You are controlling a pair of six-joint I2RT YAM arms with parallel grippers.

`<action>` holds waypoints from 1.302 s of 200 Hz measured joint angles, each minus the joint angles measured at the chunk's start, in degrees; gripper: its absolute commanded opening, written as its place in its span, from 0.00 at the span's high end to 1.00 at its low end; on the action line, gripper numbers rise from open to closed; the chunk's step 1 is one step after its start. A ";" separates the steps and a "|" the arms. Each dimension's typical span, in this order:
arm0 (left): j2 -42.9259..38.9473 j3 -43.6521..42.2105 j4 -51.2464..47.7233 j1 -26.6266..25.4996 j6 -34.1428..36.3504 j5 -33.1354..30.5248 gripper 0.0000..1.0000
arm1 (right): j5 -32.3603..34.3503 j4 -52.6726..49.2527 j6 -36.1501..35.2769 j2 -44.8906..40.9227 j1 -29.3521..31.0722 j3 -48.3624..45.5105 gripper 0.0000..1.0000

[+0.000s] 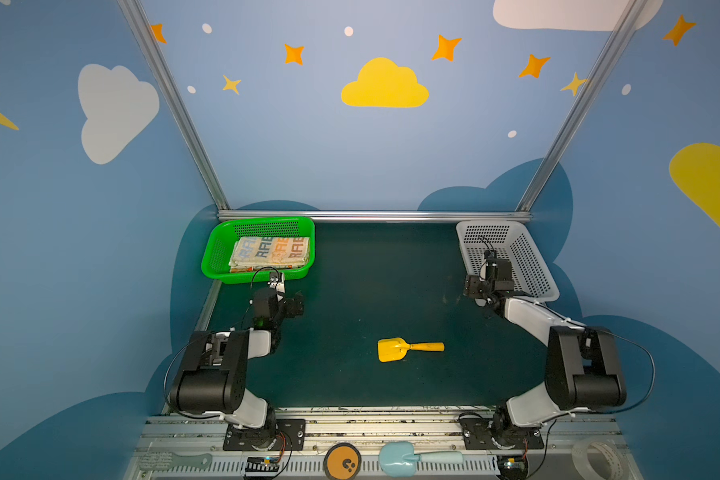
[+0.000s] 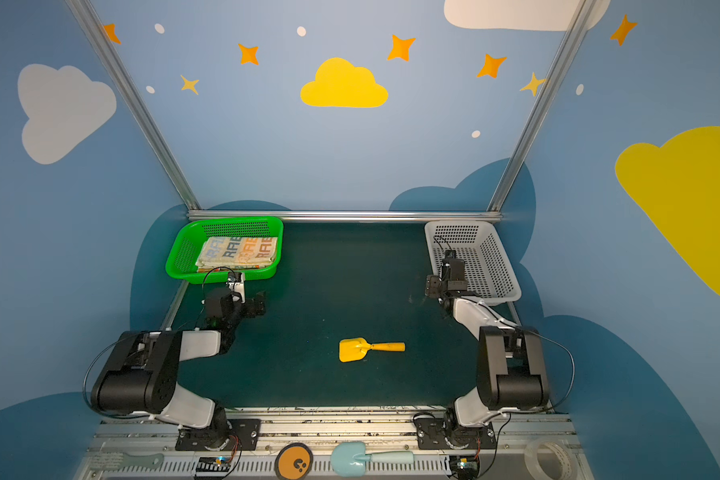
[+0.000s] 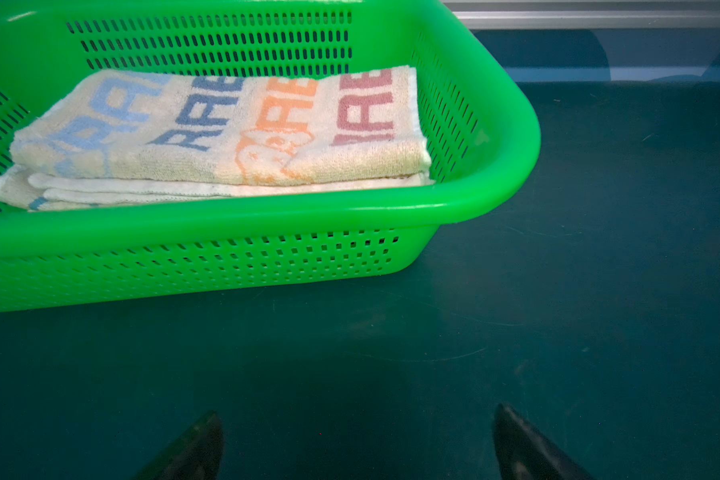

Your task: Fold and stack the towels

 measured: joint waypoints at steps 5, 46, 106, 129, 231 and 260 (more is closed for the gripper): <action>-0.02 0.00 0.00 0.00 0.00 0.00 0.00 | 0.04 -1.29 -0.37 0.90 0.33 1.22 0.48; -0.02 0.00 0.00 0.00 0.00 0.00 0.00 | 2.71 -11.06 -2.45 7.72 6.69 11.10 0.95; 0.00 0.00 -0.02 0.00 0.00 0.00 0.00 | 3.67 -23.28 -4.20 15.39 21.90 26.49 1.00; -0.02 0.00 0.00 0.00 0.00 0.00 0.00 | -0.13 -28.26 -4.09 16.81 25.35 31.78 0.71; -0.02 0.00 -0.02 0.00 0.02 0.02 0.00 | -8.66 -20.65 -4.17 -2.95 9.81 19.30 0.15; -0.02 0.00 -0.02 0.00 0.02 0.04 0.00 | -7.80 -11.61 0.76 -11.61 -4.50 9.75 0.13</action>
